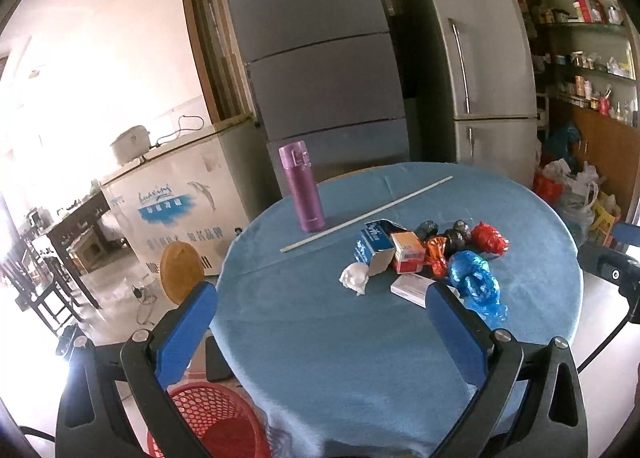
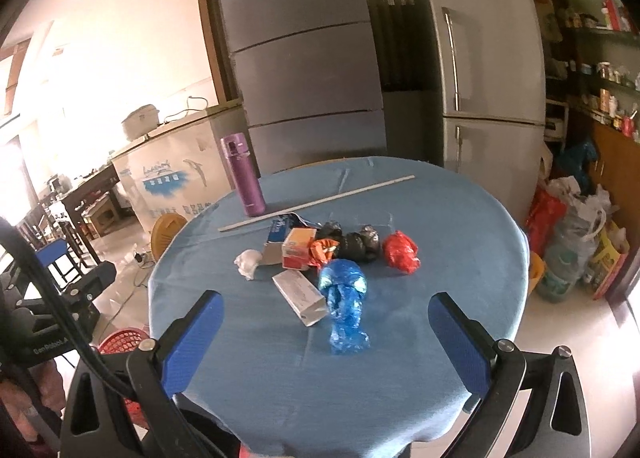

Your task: Collect trash

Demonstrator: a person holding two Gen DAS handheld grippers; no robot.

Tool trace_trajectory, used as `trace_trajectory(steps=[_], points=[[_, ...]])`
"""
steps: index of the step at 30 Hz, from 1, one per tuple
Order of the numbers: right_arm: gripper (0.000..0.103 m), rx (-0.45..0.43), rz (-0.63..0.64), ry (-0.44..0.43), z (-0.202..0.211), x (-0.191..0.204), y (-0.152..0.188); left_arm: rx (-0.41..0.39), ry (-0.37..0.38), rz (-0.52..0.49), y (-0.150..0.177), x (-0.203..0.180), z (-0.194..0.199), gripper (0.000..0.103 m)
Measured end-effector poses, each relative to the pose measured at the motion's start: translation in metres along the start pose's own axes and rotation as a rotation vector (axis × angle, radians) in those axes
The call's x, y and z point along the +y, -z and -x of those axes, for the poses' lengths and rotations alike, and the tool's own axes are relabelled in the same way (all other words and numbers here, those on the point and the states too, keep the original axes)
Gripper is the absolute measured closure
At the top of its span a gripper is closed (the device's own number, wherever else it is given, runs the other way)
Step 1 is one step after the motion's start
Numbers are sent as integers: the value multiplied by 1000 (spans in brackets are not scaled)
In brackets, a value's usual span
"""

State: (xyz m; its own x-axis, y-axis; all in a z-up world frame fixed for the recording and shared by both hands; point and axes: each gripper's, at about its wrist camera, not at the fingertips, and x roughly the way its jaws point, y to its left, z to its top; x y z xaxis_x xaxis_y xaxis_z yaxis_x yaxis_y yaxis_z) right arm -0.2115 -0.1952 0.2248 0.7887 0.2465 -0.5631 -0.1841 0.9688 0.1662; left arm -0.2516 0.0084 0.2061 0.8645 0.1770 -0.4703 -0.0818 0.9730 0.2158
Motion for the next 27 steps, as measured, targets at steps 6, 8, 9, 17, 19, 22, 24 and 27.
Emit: trace_trajectory(steps=[6, 8, 9, 17, 19, 22, 24, 27], points=[[0, -11, 10, 7, 4, 9, -2, -5, -16, 0, 2, 7, 4, 0], [0, -10, 6, 1, 3, 10, -2, -3, -23, 1, 3, 9, 4, 0], [0, -8, 6, -2, 3, 11, -3, -2, -26, 1, 4, 11, 4, 0], [0, 0, 22, -6, -3, 21, -4, -1, -54, -8, 7, 18, 1, 0], [0, 6, 20, -11, -5, 22, -4, 4, -51, -8, 8, 19, -1, 0], [0, 15, 22, -13, -9, 23, -3, 12, -51, -7, 9, 20, -4, 0], [0, 18, 21, -14, -12, 24, -3, 15, -53, -7, 9, 20, -7, 0], [0, 28, 15, -15, -19, 21, -3, 28, -50, -5, 9, 21, -12, 0]])
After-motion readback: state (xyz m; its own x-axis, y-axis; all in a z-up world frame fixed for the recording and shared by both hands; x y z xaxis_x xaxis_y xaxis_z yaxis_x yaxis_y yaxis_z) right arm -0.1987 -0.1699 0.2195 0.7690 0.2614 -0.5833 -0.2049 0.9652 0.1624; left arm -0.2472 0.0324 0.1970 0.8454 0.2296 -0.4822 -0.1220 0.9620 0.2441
